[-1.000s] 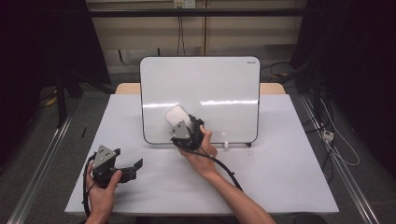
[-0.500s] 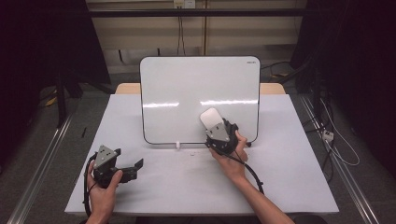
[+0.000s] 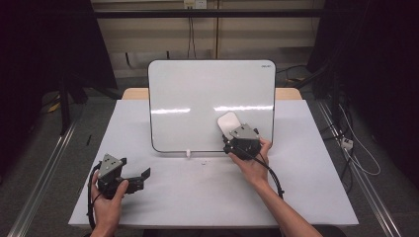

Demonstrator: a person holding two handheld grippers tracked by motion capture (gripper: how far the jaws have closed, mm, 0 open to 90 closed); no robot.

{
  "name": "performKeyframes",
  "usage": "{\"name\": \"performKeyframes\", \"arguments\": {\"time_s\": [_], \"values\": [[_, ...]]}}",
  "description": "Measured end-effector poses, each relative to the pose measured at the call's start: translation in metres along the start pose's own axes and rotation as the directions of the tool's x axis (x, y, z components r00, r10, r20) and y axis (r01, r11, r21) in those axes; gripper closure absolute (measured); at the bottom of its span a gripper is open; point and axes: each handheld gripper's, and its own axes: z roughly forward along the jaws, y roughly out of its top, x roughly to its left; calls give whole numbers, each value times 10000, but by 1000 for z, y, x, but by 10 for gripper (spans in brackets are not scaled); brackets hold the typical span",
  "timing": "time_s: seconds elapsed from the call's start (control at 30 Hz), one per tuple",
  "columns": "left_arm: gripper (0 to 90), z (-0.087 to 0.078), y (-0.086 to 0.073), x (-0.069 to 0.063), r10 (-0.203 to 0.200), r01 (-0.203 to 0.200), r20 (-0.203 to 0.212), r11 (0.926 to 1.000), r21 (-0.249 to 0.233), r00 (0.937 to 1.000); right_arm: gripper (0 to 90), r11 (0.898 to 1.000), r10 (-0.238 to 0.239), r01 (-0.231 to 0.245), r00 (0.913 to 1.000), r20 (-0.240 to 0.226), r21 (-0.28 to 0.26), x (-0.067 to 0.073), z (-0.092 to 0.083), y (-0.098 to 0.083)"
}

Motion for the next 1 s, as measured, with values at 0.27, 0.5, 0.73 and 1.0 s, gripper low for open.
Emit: {"name": "performKeyframes", "arguments": {"time_s": [0.27, 0.5, 0.73, 1.0], "values": [[55, 1, 1, -3, 109, -109, 19, 9999, 32, 9999, 315, 9987, 223, -236, 9993, -289, -451, -11, -21, 6], [55, 1, 1, -3, 97, -97, -7, 9999, 33, 10000, 315, 9979, 413, -418, 9991, -103, -497, -26, -29, 3], [55, 2, 0, -1, 19, -19, 22, 10000, 47, 10000, 315, 9979, 520, -507, 9981, 326, -403, -50, -38, -6], [55, 4, 1, -2, 96, -96, 52, 9999, 89, 9999, 315, 9992, 398, -396, 9952, 893, -40, -66, -36, -22]]}}
